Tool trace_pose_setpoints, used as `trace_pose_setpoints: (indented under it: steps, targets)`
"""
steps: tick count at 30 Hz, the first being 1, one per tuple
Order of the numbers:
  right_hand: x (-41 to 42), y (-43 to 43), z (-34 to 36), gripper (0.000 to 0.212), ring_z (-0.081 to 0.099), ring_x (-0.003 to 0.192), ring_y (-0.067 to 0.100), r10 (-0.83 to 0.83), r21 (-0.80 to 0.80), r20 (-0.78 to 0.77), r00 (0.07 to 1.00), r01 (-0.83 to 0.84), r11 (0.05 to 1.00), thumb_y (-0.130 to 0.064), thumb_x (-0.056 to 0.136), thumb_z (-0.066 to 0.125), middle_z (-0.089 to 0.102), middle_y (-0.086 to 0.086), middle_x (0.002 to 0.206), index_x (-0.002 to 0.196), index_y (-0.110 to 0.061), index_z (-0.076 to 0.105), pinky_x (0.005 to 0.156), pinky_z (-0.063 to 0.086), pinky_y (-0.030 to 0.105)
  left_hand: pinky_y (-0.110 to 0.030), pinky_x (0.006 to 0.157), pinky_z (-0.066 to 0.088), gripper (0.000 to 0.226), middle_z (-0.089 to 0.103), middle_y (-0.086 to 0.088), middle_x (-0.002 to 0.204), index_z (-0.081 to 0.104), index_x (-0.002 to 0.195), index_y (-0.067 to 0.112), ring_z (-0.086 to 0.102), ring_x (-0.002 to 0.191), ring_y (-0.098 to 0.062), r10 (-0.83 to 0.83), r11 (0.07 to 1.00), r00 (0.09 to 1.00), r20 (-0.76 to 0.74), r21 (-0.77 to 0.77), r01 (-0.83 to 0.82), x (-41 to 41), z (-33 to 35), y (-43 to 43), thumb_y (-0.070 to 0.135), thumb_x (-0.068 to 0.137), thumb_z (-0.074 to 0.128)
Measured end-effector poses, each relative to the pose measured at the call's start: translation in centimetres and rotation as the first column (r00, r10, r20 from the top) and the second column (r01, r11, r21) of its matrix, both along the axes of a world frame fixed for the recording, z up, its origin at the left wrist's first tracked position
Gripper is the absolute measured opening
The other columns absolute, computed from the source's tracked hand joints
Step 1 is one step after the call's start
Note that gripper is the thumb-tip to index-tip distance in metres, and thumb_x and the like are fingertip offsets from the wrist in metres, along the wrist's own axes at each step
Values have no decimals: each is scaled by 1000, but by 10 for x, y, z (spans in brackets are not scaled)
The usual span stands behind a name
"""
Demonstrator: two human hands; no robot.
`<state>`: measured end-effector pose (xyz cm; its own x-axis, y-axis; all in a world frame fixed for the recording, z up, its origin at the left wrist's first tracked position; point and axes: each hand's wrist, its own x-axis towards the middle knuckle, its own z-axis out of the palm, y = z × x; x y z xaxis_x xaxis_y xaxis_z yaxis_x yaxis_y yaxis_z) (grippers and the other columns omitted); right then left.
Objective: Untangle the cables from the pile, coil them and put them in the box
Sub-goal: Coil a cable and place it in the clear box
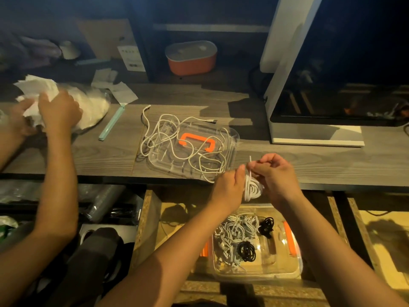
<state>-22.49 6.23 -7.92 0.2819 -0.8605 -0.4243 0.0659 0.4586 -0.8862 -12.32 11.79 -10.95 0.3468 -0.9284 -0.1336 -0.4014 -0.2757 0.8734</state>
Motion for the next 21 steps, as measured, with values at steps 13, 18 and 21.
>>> trace_pose_setpoints:
  steps: [13, 18, 21]
  targets:
    - [-24, 36, -44, 15, 62, 67, 15, 204, -74, -371, 906, -248, 966, -13, 94, 52, 66, 9, 80, 87, -4, 61, 60, 52, 22, -29, 72, 36, 46, 61, -10, 85, 60, 86, 12, 56, 85, -22, -42, 983, 999, -18, 178, 44, -7, -39, 23, 34, 103, 24]
    - [-36, 55, -88, 19, 64, 75, 30, 219, -14, -534, 816, -267, 963, -5, 92, 50, 68, 12, 76, 80, -10, 65, 76, 53, 49, -33, 90, 40, 41, 56, -18, 124, 48, 124, 7, 52, 114, -31, -112, 861, 993, -34, 496, 114, -16, -79, 34, 33, 104, 24]
    - [-40, 59, -116, 24, 64, 82, 35, 242, 52, -547, 801, -256, 965, -3, 89, 49, 69, 11, 79, 76, -13, 66, 82, 52, 54, -29, 64, 54, 37, 50, -17, 128, 40, 127, 11, 56, 109, -32, 26, 791, 985, -169, 606, 83, -16, -93, 40, 36, 102, 29]
